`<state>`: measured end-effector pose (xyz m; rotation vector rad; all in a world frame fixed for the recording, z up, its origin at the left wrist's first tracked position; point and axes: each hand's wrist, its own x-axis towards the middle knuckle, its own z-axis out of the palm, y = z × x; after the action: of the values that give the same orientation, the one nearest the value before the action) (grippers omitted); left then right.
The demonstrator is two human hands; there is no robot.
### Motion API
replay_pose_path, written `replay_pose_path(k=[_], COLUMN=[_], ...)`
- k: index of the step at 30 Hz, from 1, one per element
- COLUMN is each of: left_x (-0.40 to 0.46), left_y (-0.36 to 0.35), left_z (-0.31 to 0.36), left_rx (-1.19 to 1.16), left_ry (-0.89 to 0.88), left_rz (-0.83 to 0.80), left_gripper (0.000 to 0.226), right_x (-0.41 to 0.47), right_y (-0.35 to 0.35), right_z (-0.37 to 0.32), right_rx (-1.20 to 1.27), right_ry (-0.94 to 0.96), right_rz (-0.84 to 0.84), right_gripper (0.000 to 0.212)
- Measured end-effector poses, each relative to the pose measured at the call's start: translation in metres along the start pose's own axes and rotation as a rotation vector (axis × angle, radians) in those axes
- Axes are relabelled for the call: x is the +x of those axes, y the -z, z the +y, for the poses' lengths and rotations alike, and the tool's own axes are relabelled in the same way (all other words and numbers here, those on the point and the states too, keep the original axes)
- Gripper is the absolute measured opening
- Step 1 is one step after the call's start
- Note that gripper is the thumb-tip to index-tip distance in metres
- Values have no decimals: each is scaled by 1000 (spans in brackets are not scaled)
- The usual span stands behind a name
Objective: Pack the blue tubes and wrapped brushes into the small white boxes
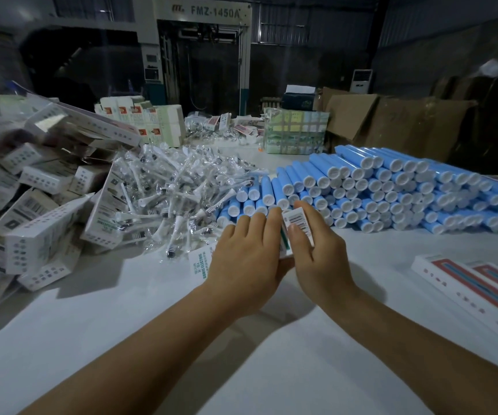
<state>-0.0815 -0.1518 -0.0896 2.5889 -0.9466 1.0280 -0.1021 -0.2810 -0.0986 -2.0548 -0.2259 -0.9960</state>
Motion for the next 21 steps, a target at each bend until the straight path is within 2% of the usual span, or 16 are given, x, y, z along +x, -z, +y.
replay_pose_path(k=[6, 8, 10, 12, 15, 18, 21], left_x=[0, -1, -1, -1, -2, -2, -2], left_y=[0, -1, -1, -1, -3, -4, -6], left_z=[0, -1, -2, -4, -7, -9, -10], left_rx=[43, 47, 52, 47, 44, 37, 23], left_ry=[-4, -10, -3, 1, -14, -28, -37], left_rz=[-67, -71, -62, -46, -11, 23, 48], left_gripper=[75, 73, 72, 72, 72, 73, 73], right_x=[-5, -5, -2, 3, 4, 2, 2], right_y=[6, 8, 8, 9, 9, 7, 8], right_z=[3, 2, 0, 1, 1, 1, 1], right_rx=[32, 223, 569, 774, 743, 592, 542], right_ry=[-96, -177, -304, -404, -438, -376, -331], right_rz=[-109, -152, -185, -194, -201, -187, -132], right_gripper=[55, 48, 39, 36, 29, 32, 33])
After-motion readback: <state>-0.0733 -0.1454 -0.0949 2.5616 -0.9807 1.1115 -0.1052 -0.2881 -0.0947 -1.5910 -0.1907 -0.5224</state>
